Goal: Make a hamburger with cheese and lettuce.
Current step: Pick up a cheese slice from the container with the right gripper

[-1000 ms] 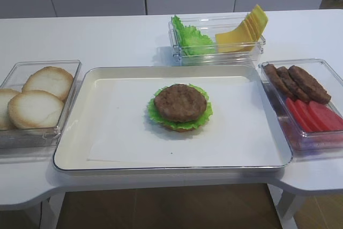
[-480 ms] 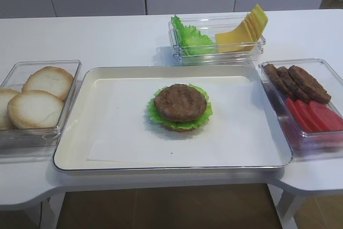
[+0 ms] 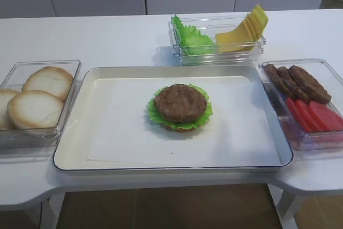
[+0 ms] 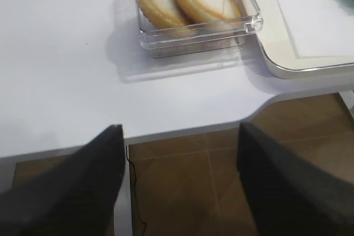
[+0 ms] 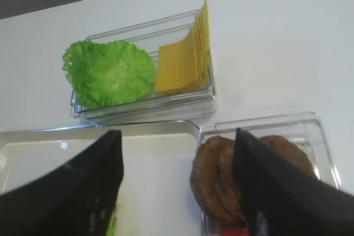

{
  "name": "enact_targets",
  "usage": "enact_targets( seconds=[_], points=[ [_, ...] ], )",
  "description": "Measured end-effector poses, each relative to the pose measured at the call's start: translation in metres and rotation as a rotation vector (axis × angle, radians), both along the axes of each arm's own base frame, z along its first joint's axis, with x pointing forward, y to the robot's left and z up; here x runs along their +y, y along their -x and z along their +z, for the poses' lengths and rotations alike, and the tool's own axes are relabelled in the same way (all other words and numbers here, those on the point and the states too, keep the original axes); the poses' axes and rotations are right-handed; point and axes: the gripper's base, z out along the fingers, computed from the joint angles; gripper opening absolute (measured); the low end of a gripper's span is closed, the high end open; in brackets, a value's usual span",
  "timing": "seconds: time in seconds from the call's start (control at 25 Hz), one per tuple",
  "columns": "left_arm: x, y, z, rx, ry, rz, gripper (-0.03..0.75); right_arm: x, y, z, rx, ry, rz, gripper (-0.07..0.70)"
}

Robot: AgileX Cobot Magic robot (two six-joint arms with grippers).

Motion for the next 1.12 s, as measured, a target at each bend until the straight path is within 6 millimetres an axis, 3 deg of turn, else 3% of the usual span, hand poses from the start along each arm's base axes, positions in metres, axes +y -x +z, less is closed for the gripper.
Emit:
enact_targets(
  seconds=[0.44,0.64,0.8,1.12],
  points=[
    [0.000,0.000,0.000,0.000,0.000,0.000,0.467,0.010,-0.110,-0.016,0.113,-0.044,0.040,0.472],
    [0.000,0.000,0.000,0.000,0.000,0.000,0.467,-0.013,-0.147,-0.030,0.153,-0.157,0.003,0.472],
    [0.000,0.000,0.000,0.000,0.000,0.000,0.467,-0.031,-0.170,-0.045,0.163,-0.233,0.028,0.472],
    [0.000,0.000,0.000,0.000,0.000,0.000,0.467,-0.033,-0.196,-0.085,0.196,-0.232,0.103,0.472]
  ],
)
